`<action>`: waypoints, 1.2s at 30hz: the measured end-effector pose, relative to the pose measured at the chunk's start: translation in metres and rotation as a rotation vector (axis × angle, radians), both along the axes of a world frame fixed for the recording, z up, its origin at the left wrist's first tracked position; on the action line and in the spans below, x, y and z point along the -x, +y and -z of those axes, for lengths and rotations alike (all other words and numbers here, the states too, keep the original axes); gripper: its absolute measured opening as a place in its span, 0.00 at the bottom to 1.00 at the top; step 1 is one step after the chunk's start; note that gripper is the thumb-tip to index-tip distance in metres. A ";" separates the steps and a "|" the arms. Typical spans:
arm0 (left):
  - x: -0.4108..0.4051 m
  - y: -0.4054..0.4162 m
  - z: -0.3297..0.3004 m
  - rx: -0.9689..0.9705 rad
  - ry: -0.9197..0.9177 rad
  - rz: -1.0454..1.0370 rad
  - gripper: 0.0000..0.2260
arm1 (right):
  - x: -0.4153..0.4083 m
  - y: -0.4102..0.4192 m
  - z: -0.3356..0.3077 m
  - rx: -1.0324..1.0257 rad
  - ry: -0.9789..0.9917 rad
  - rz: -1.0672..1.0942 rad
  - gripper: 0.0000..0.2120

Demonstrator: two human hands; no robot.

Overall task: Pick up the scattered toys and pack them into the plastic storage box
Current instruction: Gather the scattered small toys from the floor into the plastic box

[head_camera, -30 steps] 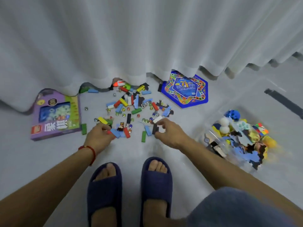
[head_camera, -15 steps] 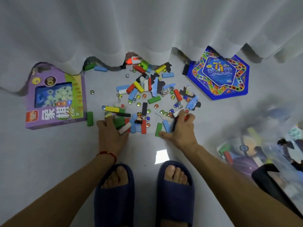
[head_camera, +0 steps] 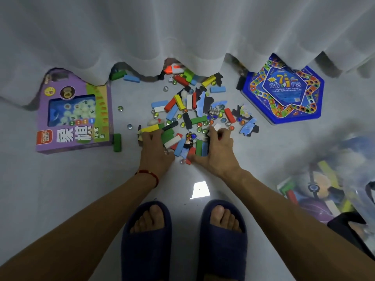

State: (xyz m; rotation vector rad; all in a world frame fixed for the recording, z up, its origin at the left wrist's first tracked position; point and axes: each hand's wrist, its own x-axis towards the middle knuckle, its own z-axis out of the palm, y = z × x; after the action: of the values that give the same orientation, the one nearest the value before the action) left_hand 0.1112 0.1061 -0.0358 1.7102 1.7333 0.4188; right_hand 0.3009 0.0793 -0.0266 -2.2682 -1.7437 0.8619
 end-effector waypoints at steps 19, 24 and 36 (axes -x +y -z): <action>0.155 -0.118 -0.037 -0.161 0.157 -0.500 0.09 | 0.054 -0.026 -0.025 -0.297 -0.064 -0.133 0.23; 0.183 -0.199 -0.028 -0.038 0.084 -0.789 0.16 | 0.096 -0.043 -0.027 -0.282 0.140 -0.325 0.23; 0.181 -0.136 0.000 -0.135 0.127 -0.471 0.04 | 0.107 -0.067 -0.018 -0.183 0.132 -0.445 0.19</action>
State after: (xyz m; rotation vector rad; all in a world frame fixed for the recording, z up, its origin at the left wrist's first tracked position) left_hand -0.0701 -0.0296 -0.0354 1.4305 2.2507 0.6578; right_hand 0.1938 0.0118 -0.0090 -1.6962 -2.1987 0.8558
